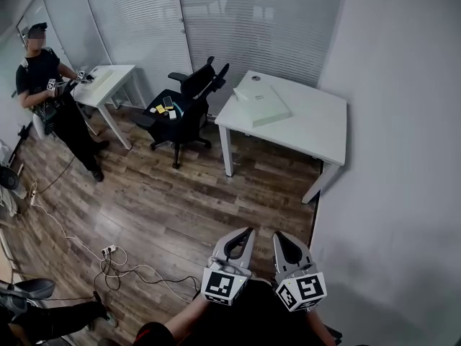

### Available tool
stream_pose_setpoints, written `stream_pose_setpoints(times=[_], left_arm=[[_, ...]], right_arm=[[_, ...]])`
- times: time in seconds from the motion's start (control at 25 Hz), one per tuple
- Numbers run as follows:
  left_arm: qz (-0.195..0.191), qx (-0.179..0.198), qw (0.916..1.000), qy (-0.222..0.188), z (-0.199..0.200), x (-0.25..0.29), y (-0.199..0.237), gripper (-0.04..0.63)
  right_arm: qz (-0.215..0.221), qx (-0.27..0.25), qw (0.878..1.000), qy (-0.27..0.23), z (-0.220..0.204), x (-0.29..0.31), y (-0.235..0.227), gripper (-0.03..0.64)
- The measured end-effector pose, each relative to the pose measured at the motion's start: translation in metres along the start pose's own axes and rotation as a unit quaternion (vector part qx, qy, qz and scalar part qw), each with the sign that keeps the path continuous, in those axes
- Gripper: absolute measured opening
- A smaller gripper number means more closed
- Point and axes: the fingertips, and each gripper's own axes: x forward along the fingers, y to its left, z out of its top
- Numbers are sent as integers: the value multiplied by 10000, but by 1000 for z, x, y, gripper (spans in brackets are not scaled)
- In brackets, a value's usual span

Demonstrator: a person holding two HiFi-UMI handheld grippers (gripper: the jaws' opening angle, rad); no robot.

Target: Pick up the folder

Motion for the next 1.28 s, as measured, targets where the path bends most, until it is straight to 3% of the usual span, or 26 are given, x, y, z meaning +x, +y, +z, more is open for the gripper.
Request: stream_pose_setpoints(times=[0.28,0.64,0.92,1.28], left_arm=[[-57,35,10000,-2,1,2,-9,5],[92,-122,9998,113,-6,4,5,5],[125,-366,9992,73,-7,33,22,5],[-40,-319,9995,48,-8,88,52,5]], right_arm=[[41,207,9996,-204,8,-8,-3,2],[-57,345,9994,3,-7,4,-11,2],[-201,302,9993,100,-9,24,-30,2],[-390,325,9984,235,3,69,-65,2]])
